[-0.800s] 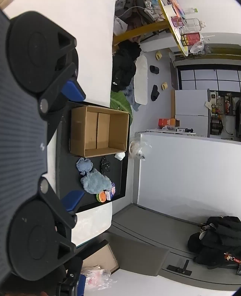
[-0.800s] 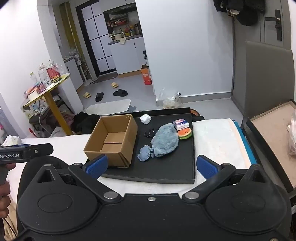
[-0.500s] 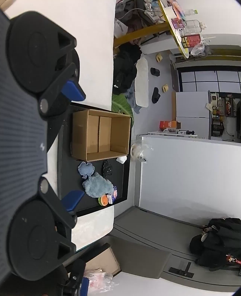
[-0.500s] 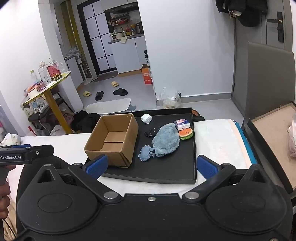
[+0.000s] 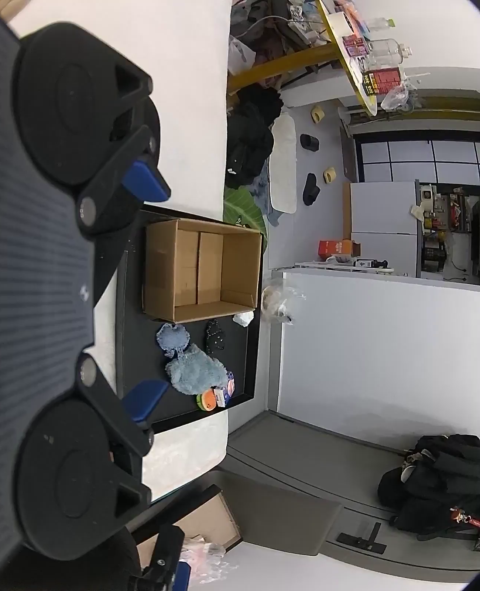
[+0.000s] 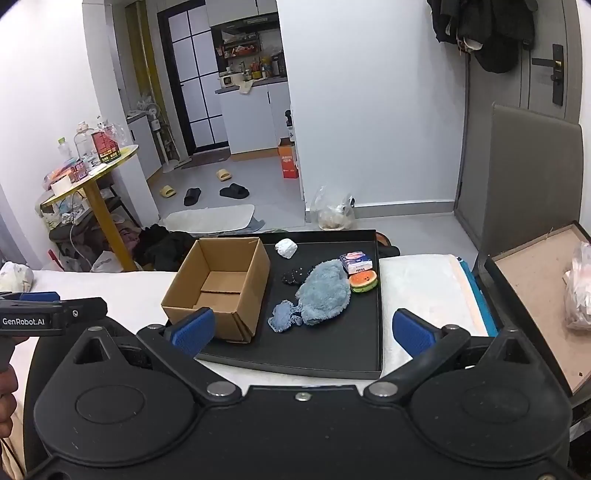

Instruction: Organize soft objects

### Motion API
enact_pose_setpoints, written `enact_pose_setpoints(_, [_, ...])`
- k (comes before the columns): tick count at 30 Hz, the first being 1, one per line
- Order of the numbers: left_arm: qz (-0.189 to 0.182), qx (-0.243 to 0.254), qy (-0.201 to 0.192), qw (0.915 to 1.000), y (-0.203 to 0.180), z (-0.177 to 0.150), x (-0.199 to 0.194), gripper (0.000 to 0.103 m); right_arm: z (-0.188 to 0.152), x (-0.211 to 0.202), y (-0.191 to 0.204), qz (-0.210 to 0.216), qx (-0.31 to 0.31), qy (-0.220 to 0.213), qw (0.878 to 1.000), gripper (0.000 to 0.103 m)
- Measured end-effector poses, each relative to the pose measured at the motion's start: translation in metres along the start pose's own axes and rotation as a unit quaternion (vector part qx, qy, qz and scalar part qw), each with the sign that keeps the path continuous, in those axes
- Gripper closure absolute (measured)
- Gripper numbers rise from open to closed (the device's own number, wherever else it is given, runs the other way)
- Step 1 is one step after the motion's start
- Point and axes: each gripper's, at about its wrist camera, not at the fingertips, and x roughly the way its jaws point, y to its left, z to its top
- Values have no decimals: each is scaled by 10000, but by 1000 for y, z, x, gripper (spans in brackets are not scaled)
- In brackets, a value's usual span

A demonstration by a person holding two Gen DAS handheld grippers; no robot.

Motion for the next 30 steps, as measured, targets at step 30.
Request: enact_pose_setpoints(30, [-60,73,-42,9999,-7,0,-4,1,0,-4,0,-100,-11,-57,9999,0])
